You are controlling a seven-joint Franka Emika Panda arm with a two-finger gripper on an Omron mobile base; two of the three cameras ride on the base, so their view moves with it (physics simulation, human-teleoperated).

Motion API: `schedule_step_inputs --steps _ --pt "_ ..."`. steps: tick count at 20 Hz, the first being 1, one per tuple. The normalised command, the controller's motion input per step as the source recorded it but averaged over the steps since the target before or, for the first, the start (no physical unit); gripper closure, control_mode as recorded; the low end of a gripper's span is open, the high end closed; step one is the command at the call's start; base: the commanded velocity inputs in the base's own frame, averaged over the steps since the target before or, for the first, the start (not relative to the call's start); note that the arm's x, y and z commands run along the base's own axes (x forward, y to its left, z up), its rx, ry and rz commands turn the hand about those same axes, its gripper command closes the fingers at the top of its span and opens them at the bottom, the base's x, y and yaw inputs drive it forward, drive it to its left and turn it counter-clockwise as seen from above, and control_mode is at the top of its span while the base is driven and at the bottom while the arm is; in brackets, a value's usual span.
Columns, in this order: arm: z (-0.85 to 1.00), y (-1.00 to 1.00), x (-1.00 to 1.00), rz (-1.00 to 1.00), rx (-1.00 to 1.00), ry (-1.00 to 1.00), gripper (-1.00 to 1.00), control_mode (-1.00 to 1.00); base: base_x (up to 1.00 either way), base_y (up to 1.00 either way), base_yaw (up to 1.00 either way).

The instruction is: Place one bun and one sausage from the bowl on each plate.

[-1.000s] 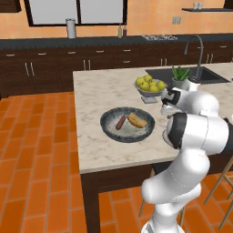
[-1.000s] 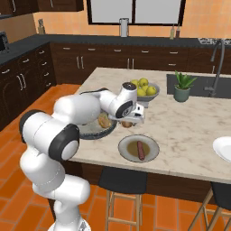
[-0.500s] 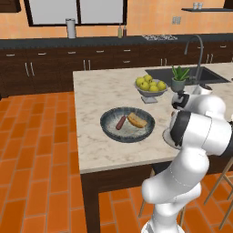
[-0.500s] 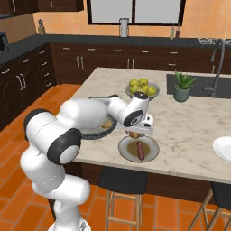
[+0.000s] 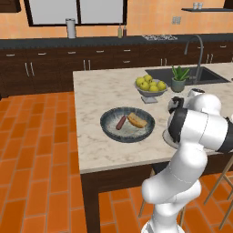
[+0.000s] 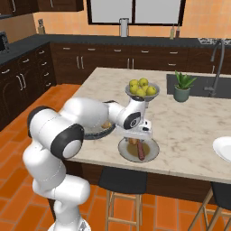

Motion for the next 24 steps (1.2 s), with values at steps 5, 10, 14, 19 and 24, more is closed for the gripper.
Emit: schedule_step_inputs --steps 5,10,14,19,24 --pt "-0.31 0.0 -0.1 0.0 0.0 0.0 1.0 -1.0 0.0 0.0 0.0" --pt "-0.24 0.01 0.0 0.0 0.0 0.0 1.0 -1.0 0.0 0.0 0.0" --pt "-0.3 0.0 0.02 0.0 0.0 0.0 1.0 -1.0 0.0 0.0 0.0" --pt "0.01 0.02 0.07 -0.02 -0.02 0.0 1.0 -1.0 0.0 0.0 0.0" --pt "0.08 0.04 0.1 0.0 -0.06 0.01 -1.0 -1.0 0.0 0.0 0.0"
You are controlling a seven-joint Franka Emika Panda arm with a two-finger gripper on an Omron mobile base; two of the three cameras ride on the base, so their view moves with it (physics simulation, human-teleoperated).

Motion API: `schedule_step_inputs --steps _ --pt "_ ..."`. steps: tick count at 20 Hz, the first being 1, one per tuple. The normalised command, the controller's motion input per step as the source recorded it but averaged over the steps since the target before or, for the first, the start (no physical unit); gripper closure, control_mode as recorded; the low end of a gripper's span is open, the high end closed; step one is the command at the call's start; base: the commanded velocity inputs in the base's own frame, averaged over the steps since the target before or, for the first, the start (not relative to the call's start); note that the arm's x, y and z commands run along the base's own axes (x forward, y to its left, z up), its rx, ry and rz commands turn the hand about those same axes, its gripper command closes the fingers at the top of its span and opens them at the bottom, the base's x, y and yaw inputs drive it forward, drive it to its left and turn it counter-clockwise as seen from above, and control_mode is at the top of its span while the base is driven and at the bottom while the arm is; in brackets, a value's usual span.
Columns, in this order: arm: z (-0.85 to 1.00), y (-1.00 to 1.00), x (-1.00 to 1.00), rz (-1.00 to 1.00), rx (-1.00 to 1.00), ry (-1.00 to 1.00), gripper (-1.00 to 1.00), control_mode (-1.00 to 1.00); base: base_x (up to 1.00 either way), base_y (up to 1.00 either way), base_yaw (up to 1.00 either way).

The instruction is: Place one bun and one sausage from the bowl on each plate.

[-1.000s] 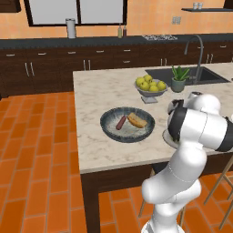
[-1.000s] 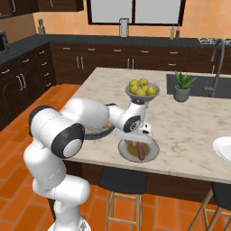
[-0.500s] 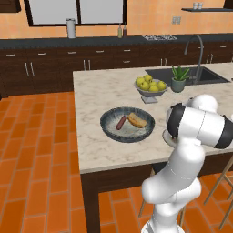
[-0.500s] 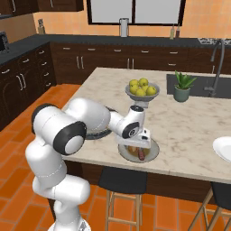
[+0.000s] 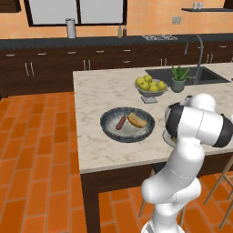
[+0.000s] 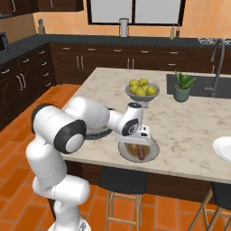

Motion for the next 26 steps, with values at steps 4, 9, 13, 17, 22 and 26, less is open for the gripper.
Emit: schedule_step_inputs --steps 4,9,13,17,22,26 --pt "0.0 0.0 0.0 0.0 -0.02 0.0 -1.0 -1.0 0.0 0.0 0.0" --pt "0.18 0.0 0.0 -0.01 0.0 0.0 -1.0 -1.0 0.0 0.0 0.0" --pt "0.52 0.0 -0.23 -0.01 0.04 -0.06 -1.0 -1.0 0.0 0.0 0.0" --pt "0.76 0.0 -0.56 0.0 0.09 -0.1 -1.0 -1.0 0.0 0.0 0.0" --pt "0.67 0.09 -0.56 0.0 0.04 -0.11 -1.0 -1.0 0.0 0.0 0.0" --pt "0.53 0.71 -0.18 0.0 0.01 -0.2 -1.0 -1.0 0.0 0.0 0.0"
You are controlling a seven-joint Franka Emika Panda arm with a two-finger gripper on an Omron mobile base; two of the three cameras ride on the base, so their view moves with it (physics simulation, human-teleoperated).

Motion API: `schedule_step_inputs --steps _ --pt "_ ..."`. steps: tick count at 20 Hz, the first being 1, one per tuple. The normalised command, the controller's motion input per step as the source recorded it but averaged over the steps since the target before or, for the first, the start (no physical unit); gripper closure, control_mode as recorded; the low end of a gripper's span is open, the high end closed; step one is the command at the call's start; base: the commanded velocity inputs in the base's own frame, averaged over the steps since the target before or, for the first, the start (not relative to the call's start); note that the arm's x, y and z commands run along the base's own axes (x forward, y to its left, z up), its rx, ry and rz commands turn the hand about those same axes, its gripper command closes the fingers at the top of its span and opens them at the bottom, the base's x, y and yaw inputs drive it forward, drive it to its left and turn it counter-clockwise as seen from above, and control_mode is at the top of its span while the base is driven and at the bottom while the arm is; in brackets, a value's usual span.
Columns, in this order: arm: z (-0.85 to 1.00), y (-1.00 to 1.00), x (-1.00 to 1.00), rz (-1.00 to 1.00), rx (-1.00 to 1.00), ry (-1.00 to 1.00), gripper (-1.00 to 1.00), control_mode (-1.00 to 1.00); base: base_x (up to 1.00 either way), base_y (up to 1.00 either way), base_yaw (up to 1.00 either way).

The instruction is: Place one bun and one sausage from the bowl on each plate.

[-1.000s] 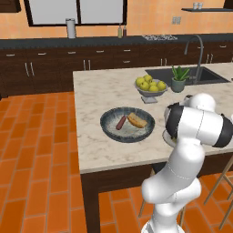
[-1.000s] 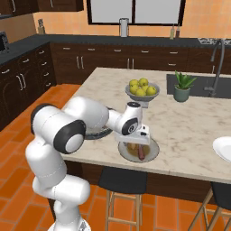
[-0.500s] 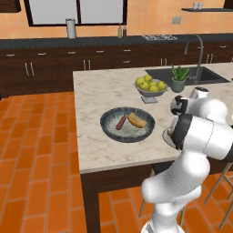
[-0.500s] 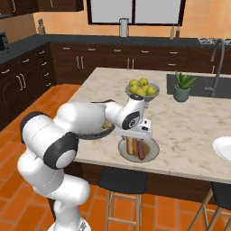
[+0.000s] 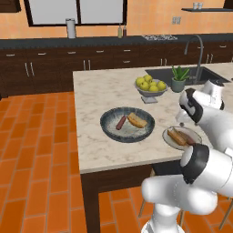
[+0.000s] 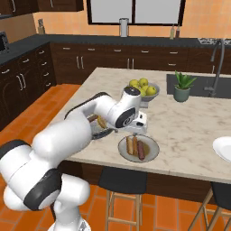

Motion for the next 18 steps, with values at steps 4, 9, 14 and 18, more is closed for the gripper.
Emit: schedule_step_inputs --steps 4,9,14,18 --pt "0.56 1.0 0.0 0.0 0.0 -0.1 -1.0 -1.0 0.0 0.0 0.0" --pt "0.39 1.0 0.11 0.0 -0.01 0.0 -1.0 -1.0 0.0 0.0 0.0" --pt "0.06 0.93 0.58 0.01 -0.26 0.29 -1.0 -1.0 0.0 0.0 0.0" --pt "-0.17 0.49 0.64 0.0 -0.14 0.09 -1.0 -1.0 0.0 0.0 0.0"
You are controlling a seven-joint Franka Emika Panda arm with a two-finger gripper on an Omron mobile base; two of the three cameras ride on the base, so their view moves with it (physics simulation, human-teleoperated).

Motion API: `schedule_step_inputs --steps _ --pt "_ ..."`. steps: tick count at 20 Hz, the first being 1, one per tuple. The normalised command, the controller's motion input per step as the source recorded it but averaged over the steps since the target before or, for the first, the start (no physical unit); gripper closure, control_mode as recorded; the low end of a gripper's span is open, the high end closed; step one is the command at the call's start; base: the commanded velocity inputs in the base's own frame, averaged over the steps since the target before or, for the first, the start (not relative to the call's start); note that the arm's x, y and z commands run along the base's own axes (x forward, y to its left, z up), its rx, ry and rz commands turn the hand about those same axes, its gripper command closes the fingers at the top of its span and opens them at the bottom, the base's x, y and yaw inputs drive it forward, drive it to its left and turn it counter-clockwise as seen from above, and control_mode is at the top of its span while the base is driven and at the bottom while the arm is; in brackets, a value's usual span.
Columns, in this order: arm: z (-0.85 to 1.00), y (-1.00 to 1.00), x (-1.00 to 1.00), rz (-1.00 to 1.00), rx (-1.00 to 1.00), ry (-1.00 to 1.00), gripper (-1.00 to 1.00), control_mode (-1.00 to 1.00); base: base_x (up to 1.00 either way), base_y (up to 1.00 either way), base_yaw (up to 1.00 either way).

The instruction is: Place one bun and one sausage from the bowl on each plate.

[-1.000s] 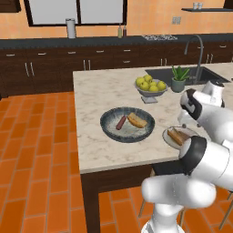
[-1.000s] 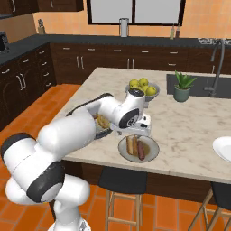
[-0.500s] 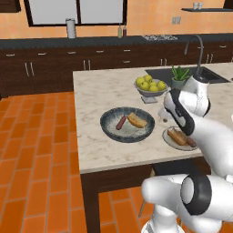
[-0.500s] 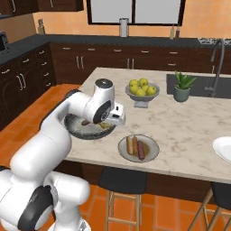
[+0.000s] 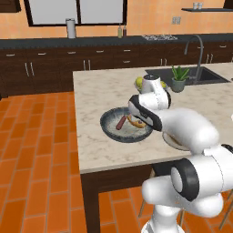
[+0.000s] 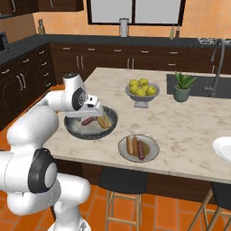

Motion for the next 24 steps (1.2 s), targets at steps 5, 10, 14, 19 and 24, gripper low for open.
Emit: schedule_step_inputs --steps 5,10,14,19,24 --pt "-0.25 0.07 0.87 -0.01 -0.01 0.0 -1.0 -1.0 0.0 0.0 0.0" --pt "-0.55 0.0 0.75 -0.01 0.0 0.0 -1.0 -1.0 0.0 0.0 0.0" --pt "-0.42 0.0 0.57 0.0 0.0 0.0 -1.0 -1.0 0.0 0.0 0.0" --pt "-0.36 -0.07 0.56 0.0 0.0 0.0 -1.0 -1.0 0.0 0.0 0.0" --pt "-0.22 -0.07 0.26 0.0 0.0 0.0 -1.0 -1.0 0.0 0.0 0.0"
